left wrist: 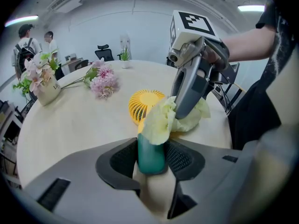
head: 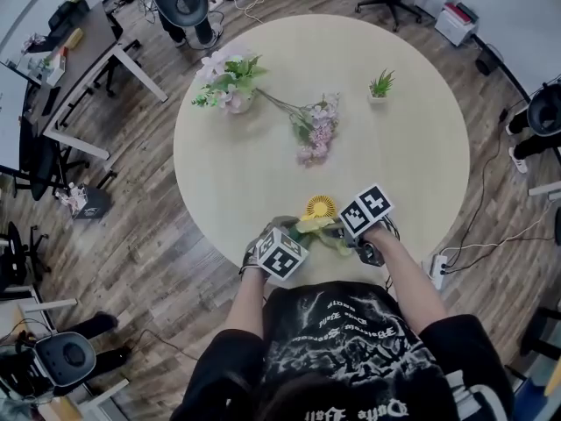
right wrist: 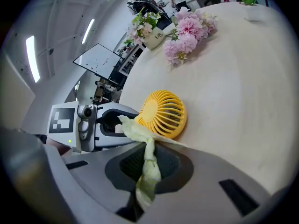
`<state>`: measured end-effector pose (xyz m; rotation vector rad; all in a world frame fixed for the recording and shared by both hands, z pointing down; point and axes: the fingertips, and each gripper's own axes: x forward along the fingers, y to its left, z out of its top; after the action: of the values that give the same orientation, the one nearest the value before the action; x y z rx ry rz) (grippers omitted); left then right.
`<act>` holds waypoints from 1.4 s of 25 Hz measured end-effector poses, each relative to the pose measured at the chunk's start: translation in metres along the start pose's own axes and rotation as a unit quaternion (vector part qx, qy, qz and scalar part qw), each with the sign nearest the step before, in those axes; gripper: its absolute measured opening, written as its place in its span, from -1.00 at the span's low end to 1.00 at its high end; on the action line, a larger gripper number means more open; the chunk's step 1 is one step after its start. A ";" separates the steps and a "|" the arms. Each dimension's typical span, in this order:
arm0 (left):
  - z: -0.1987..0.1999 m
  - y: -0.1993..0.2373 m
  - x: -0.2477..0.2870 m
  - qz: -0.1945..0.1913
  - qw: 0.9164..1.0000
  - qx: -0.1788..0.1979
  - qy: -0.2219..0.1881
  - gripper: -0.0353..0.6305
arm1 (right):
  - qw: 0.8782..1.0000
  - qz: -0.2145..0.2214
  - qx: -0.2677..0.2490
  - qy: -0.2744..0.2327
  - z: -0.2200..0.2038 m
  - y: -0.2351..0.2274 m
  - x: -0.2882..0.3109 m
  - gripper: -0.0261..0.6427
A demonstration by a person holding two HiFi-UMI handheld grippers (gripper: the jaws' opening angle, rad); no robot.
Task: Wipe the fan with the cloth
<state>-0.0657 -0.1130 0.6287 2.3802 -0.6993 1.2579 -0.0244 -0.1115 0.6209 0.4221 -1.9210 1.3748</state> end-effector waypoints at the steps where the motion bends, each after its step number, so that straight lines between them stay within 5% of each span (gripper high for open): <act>1: 0.000 0.000 0.000 0.000 1.000 0.001 0.000 -0.30 | 1.000 -0.005 0.003 -0.002 0.000 -0.003 -0.002 -0.83; 10: 0.001 0.002 0.002 -0.003 1.000 0.010 0.006 -0.30 | 0.996 -0.079 0.022 -0.039 0.013 -0.044 -0.026 -0.83; 22: 0.001 0.000 0.003 -0.005 1.000 0.012 0.014 -0.30 | 0.967 -0.227 -0.063 -0.096 0.076 -0.056 -0.043 -0.83; 27: 0.001 0.002 0.003 -0.007 1.000 0.018 0.015 -0.30 | 0.974 -0.168 -0.070 -0.137 0.102 -0.036 -0.030 -0.83; 31: 0.000 0.003 0.003 -0.010 1.000 0.023 0.016 -0.30 | 0.984 -0.136 -0.098 -0.055 0.107 -0.028 -0.016 -0.83; 35: 0.000 0.001 0.003 -0.013 0.999 0.029 0.019 -0.30 | 0.982 -0.131 -0.137 -0.002 0.106 -0.015 -0.008 -0.83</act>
<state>-0.0647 -0.1143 0.6309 2.3974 -0.6273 1.3269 -0.0489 -0.2154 0.6076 0.5205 -1.9441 0.9261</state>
